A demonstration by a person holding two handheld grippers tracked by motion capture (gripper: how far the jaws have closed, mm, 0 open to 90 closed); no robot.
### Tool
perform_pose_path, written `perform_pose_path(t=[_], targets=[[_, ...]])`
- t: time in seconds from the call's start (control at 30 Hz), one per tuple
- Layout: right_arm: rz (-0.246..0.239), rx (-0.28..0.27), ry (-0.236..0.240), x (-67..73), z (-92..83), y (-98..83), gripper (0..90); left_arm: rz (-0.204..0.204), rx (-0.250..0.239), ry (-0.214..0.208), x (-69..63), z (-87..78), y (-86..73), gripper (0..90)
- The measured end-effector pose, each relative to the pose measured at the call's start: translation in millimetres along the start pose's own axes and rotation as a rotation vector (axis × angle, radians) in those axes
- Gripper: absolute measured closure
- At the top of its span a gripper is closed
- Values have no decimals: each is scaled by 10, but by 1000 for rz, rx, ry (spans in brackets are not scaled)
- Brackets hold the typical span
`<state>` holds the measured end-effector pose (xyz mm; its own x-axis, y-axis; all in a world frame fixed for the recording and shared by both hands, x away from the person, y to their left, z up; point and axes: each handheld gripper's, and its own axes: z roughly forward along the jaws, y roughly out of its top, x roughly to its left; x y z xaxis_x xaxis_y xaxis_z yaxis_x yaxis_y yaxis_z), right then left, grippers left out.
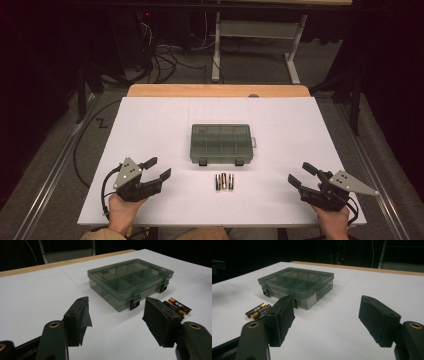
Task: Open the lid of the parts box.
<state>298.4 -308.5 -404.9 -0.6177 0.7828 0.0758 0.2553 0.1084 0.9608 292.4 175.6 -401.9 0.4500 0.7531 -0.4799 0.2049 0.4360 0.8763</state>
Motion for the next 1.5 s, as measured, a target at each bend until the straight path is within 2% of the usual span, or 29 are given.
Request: perform_pose_path(t=[0.1, 0.3, 0.4, 0.57, 0.7, 0.87, 0.93, 1.17, 1.33, 1.5], targets=[[0, 5, -1, 4, 7, 1, 302, 13, -7, -1, -13, -7, -2, 379], [3, -3, -3, -5, -1, 1, 304, 13, 2, -4, -24, 10, -13, 368], [7, -8, 0, -7, -4, 3, 304, 20, 13, 9, -33, 38, -19, 360], [10, -15, -5, -5, -24, 3, 305, 27, 14, -2, -51, 65, -28, 367], [9, -16, -11, 1, -23, 5, 308, 13, 13, -7, -46, 79, -19, 368], [0, -10, -13, 9, 11, 14, 315, -2, 10, -7, -36, 91, -6, 368], [-2, -11, -14, 11, 17, 16, 316, 12, 11, -5, -35, 99, -8, 368], [-2, -16, -14, 10, 62, 38, 319, 22, 13, -8, -48, 156, -15, 370], [-8, -8, -16, 23, 113, 47, 319, -10, 19, -12, -67, 213, -11, 377], [-10, -4, -16, 32, 170, 58, 319, 11, 17, -15, -86, 245, -28, 377]])
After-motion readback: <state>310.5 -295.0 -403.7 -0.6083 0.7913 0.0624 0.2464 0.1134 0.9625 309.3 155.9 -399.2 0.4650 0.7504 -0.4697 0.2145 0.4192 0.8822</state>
